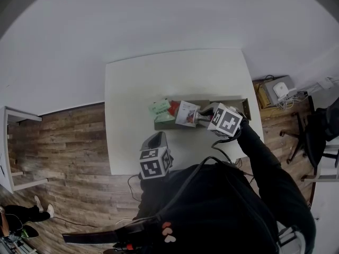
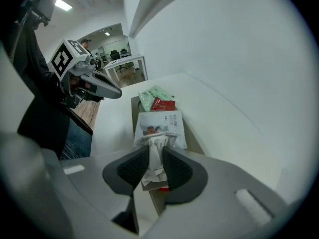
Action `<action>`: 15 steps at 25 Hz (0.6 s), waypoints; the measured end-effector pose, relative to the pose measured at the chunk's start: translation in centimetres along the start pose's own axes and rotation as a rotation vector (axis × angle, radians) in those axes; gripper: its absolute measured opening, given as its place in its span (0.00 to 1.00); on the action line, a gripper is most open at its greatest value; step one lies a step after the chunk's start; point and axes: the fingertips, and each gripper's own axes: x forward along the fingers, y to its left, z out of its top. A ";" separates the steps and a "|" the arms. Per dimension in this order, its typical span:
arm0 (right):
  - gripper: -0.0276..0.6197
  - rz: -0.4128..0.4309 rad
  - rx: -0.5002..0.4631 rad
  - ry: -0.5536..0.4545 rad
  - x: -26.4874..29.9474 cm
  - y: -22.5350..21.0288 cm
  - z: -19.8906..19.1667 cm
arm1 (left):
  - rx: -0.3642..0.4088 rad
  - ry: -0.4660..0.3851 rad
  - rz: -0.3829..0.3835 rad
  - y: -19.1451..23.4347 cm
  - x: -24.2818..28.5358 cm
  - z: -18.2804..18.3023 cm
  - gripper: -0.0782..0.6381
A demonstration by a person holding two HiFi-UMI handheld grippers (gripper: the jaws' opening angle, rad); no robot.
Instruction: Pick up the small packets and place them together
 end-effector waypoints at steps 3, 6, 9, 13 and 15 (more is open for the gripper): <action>0.21 0.002 0.001 -0.011 -0.2 -0.1 0.1 | -0.002 0.001 0.000 -0.1 0.1 0.0 0.11; 0.24 -0.005 -0.002 -0.033 -0.6 -0.5 0.2 | 0.001 0.002 -0.002 -0.3 0.2 0.1 0.11; 0.27 -0.005 0.002 -0.056 -1.0 -0.6 0.5 | 0.005 0.002 -0.002 -0.3 0.2 0.2 0.11; 0.26 -0.038 0.034 -0.131 -2.8 -1.2 1.1 | 0.009 -0.002 -0.002 -0.4 0.1 0.5 0.11; 0.26 -0.097 0.062 -0.221 -4.7 -2.2 2.1 | 0.008 -0.013 -0.001 -0.3 -0.1 0.9 0.11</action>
